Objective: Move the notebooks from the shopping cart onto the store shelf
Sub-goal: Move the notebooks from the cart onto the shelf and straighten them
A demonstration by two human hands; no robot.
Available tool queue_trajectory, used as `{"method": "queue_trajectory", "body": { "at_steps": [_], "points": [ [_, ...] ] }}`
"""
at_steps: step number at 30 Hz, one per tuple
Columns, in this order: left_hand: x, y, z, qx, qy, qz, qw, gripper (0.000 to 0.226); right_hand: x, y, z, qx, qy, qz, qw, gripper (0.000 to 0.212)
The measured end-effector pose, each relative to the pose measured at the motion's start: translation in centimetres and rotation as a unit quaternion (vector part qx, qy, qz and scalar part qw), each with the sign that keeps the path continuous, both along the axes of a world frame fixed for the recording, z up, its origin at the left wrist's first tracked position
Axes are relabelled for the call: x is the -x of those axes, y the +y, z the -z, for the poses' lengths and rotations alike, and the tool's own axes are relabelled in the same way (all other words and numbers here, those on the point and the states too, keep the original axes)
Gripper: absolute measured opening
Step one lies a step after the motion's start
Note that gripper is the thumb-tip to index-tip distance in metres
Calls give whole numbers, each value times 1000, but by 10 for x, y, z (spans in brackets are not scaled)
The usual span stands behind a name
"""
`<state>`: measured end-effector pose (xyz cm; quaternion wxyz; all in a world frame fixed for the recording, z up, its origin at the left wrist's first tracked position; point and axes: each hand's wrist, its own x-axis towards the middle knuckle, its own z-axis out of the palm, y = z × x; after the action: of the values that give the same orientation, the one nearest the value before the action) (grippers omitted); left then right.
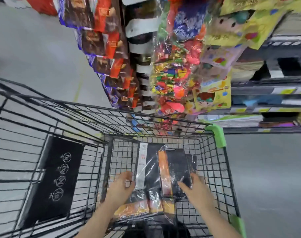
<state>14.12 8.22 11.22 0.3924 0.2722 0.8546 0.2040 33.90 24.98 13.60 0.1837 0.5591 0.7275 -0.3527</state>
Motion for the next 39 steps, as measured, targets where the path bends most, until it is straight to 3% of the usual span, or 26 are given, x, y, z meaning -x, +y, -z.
{"method": "queue_trajectory", "body": {
  "at_steps": [5, 7, 9, 13, 17, 22, 25, 28, 32, 35, 39],
  "points": [
    [11, 7, 87, 39, -14, 22, 999, 58, 7, -7, 85, -33, -89, 36, 995, 99],
    [14, 13, 110, 77, -16, 29, 996, 65, 6, -5, 112, -51, -86, 30, 994, 97],
    [11, 19, 131, 79, -75, 4, 994, 59, 6, -2, 118, -75, -80, 53, 993, 89],
    [6, 24, 154, 70, -134, -99, 984, 59, 6, 5, 120, -76, -79, 77, 991, 91],
    [14, 29, 146, 45, -149, -180, 971, 68, 9, 7, 117, -73, -75, 96, 990, 93],
    [15, 37, 119, 27, -181, -133, 974, 61, 12, 5, 101, -80, -98, 83, 988, 70],
    [19, 35, 105, 0, -199, -116, 973, 87, 11, 4, 86, -83, -138, 60, 985, 60],
    [25, 31, 90, -2, -201, -119, 972, 73, 8, 3, 74, -74, -156, 61, 983, 53],
    [35, 15, 75, 8, -194, -133, 972, 74, 9, -1, 59, -23, -52, 111, 992, 52],
    [41, 0, 59, -3, -195, -173, 965, 69, 10, -4, 46, 3, -38, 64, 997, 43],
    [46, -15, 12, -11, -174, -182, 968, 72, 5, -8, 8, 28, 14, 76, 997, 31]
  ]
}}
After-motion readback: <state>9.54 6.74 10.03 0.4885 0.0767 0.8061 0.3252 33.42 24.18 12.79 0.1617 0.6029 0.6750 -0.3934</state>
